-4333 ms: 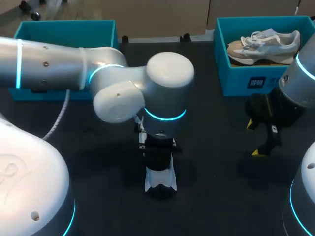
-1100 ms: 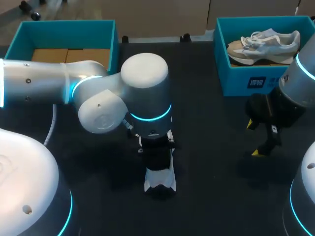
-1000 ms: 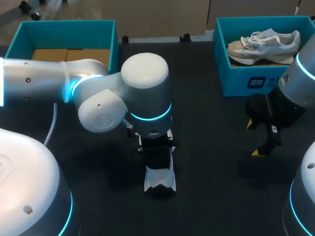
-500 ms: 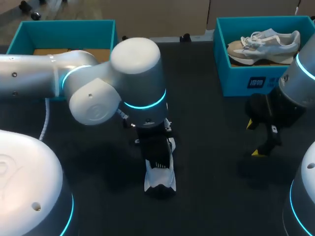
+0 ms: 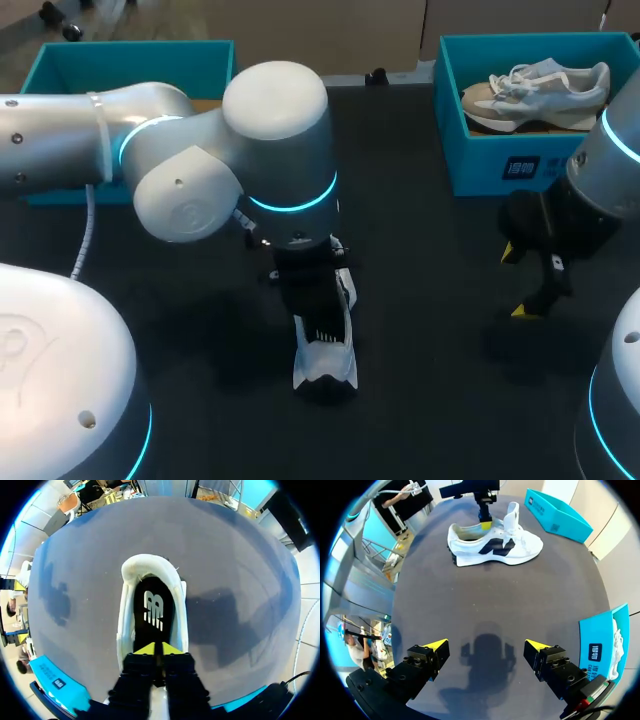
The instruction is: Take the shoe out of the shoebox, open the shoe tongue, remove and reinsert the insole, then place the shoe into the shoebox
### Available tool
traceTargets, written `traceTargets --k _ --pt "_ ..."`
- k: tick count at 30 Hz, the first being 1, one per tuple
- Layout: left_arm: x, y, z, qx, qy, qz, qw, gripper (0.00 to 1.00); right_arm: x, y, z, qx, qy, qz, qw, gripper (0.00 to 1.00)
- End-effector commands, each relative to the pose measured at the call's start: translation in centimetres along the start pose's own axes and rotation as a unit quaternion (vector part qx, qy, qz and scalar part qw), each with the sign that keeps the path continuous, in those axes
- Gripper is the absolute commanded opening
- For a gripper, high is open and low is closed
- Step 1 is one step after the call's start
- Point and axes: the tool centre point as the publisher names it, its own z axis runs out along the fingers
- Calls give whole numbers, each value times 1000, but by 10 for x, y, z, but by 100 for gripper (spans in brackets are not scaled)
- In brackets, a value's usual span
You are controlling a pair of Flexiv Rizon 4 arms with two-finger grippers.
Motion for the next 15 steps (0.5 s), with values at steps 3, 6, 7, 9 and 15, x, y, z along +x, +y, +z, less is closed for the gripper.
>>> traceTargets --k 3,6,7,9,15 --pt "-10 3 7 1 8 11 1000 49 1 -1 1 0 -1 -1 1000 100" --pt "-11 6 8 -2 12 13 1000 78 1 -1 1 0 -1 -1 1000 100" --pt "-11 7 9 -2 13 13 1000 85 1 -1 1 0 -1 -1 1000 100" --pt "-11 8 9 -2 14 13 1000 99 1 -1 1 0 -1 -1 1000 100" --pt "-7 16 13 0 18 14 1000 100 1 -1 1 0 -1 -1 1000 100"
